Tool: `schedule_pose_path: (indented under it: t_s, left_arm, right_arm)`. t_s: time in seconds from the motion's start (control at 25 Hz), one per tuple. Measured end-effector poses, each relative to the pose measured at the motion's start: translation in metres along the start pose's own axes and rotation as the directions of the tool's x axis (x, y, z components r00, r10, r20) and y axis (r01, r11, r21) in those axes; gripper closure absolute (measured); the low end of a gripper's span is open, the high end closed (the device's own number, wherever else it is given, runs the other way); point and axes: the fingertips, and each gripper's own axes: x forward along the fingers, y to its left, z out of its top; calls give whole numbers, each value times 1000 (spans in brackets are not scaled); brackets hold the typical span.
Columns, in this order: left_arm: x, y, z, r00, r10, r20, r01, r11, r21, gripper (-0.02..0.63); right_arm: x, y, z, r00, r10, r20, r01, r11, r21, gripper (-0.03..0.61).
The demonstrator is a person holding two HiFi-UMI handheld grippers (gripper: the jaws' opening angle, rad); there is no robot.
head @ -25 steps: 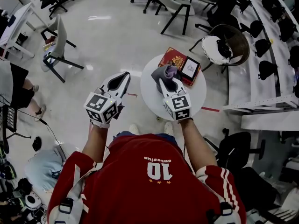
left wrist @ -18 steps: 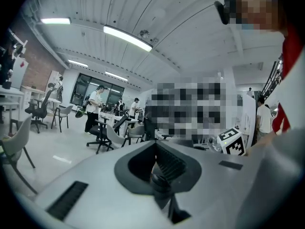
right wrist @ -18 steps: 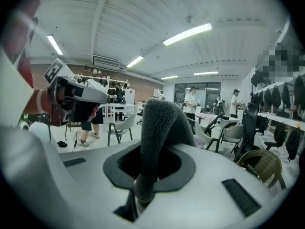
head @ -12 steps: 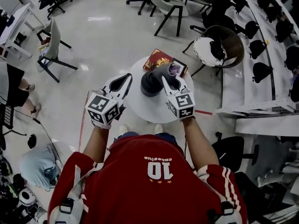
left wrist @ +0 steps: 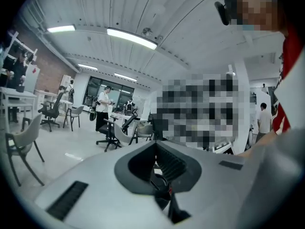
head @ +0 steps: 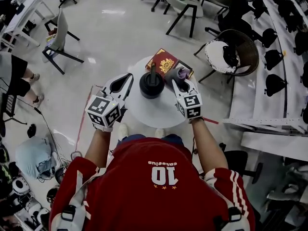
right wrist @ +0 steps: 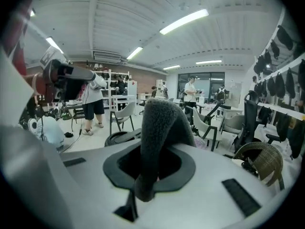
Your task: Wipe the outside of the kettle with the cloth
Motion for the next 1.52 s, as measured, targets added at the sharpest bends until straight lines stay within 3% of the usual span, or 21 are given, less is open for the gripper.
schedule_pose_path:
  t_s: [0.2, 0.44, 0.8, 1.0, 1.52]
  left_arm:
    - [1, -1, -14, 996, 91, -12, -91, 996, -9, 606]
    - [-2, -3, -29, 983, 179, -43, -180, 984, -5, 606]
    - [-9, 1, -41, 962, 267, -56, -267, 964, 8, 606]
    - [-19, 3, -43, 951, 303, -63, -303, 953, 7, 606]
    - [-35, -6, -43, 959, 274, -73, -272, 962, 28, 606]
  right_arm:
    - [25, -10, -39, 994, 80, -78, -87, 993, -85, 529]
    - [59, -11, -83, 968, 183, -170, -215, 957, -196, 529]
    - [99, -2, -108, 930, 307, -203, -351, 904, -242, 531]
    - [111, 7, -126, 908, 336, -249, -400, 873, -280, 531]
    - [80, 26, -148, 916, 290, -276, -346, 921, -182, 531]
